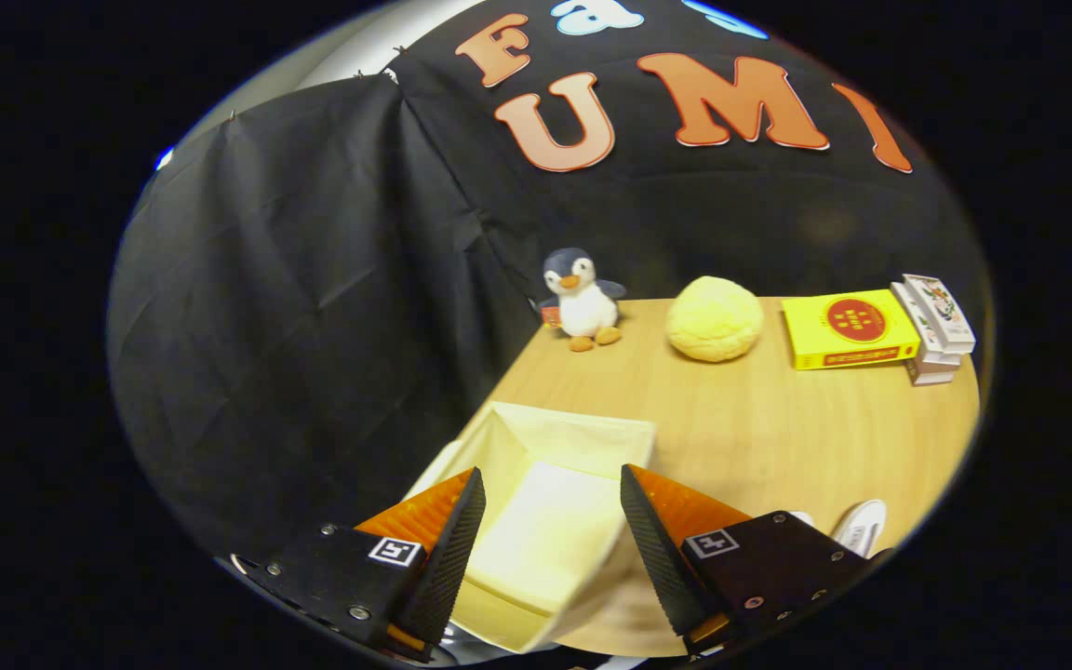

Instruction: Open the storage box then place both shoes into the box .Put the left shoe in first, then the right shoe, with the right side of both shoes facing outward in a uniform manner.

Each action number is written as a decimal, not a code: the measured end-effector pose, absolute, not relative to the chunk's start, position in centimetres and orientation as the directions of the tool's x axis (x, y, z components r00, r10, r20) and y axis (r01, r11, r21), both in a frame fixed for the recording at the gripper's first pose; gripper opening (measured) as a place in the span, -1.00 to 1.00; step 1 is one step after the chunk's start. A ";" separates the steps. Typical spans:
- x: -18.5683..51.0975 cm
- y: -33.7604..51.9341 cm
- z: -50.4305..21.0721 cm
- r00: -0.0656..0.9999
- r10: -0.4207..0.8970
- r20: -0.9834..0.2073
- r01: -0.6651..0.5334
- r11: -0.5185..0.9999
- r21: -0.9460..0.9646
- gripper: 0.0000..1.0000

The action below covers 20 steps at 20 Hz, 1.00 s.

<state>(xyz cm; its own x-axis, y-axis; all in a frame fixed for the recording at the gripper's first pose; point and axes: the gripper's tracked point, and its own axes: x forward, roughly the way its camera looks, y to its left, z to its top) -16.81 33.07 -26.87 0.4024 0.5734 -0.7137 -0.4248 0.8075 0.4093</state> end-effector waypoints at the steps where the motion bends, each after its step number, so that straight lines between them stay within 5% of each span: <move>1: -17.0 30.7 -27.9 0.411 0.533 -0.740 -0.417 0.831 0.367 0.75; 10: -23.1 16.0 -36.3 0.365 0.277 -0.889 -0.315 0.935 0.162 0.53; 20: -27.6 11.4 -41.4 0.325 0.174 -0.930 -0.332 0.941 0.060 0.26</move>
